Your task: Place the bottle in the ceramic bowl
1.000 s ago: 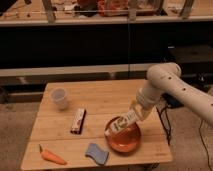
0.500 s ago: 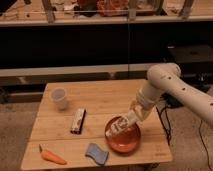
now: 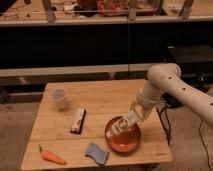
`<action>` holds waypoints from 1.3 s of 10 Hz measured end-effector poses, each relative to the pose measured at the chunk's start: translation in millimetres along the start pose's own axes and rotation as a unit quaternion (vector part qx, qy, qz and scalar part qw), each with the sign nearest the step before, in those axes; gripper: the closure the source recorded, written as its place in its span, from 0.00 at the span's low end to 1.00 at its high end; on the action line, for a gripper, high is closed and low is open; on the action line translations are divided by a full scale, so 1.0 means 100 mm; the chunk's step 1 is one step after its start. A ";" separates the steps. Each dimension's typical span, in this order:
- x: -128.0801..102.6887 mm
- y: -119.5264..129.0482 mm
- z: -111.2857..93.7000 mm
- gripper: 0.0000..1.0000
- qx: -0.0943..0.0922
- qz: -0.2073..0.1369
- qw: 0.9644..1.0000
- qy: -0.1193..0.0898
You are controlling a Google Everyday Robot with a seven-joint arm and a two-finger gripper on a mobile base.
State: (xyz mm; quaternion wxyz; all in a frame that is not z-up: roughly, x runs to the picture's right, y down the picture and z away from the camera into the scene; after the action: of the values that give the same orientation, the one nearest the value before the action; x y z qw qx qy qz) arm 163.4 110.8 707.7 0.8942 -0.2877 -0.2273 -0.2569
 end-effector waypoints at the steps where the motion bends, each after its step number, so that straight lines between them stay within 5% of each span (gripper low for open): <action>1: -0.01 -0.01 0.01 1.00 0.000 -0.003 1.000 -0.001; 13: -0.01 -0.03 0.06 1.00 -0.002 -0.014 1.000 -0.015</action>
State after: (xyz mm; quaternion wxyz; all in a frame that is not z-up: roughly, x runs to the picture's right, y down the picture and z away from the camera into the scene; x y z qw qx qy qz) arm 159.3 112.9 712.7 0.8863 -0.2902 -0.2442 -0.2659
